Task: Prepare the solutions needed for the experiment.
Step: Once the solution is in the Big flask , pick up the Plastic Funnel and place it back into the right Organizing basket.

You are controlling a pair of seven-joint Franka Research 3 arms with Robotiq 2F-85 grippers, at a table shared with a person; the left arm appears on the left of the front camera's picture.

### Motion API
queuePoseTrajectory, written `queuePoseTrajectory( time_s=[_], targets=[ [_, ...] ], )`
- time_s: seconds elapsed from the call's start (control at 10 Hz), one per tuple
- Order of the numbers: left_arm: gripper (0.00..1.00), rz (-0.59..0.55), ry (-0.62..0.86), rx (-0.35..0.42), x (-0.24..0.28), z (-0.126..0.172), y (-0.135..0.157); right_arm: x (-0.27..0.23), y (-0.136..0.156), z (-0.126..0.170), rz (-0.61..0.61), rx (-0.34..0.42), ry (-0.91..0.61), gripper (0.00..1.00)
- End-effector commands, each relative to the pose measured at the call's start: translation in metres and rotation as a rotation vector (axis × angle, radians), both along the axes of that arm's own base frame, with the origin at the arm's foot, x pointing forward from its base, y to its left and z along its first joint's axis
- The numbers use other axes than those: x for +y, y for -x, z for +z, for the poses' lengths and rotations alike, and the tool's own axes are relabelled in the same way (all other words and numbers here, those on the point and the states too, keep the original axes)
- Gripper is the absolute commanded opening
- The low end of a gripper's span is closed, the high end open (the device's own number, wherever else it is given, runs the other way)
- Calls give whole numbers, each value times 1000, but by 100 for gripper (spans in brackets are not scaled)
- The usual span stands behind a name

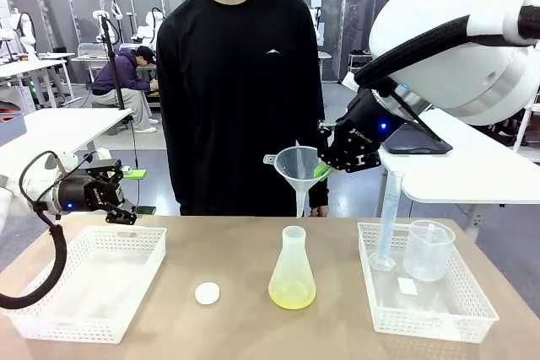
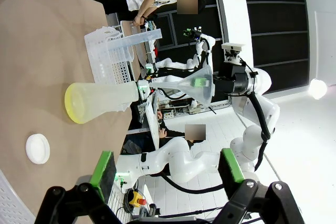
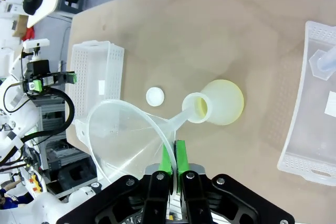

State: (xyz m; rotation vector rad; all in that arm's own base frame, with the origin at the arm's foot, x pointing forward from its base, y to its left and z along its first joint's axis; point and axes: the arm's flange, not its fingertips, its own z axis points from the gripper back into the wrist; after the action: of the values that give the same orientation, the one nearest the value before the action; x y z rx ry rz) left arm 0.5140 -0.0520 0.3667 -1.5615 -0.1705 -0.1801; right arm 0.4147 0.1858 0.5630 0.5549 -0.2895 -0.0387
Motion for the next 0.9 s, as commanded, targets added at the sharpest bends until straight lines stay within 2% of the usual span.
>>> queuePoseTrajectory(
  time_s=[0.0,0.2,0.5,0.8],
  targets=[
    [100,2,-3,2,0,2,0,-25,0,-9,13,11,-11,0],
    [100,2,-3,2,0,2,0,-71,4,-12,-1,10,18,0],
    [100,2,-3,2,0,2,0,-147,7,-19,-117,-9,16,0],
    [100,2,-3,2,0,2,0,-191,4,-13,-156,28,26,0]
  ],
)
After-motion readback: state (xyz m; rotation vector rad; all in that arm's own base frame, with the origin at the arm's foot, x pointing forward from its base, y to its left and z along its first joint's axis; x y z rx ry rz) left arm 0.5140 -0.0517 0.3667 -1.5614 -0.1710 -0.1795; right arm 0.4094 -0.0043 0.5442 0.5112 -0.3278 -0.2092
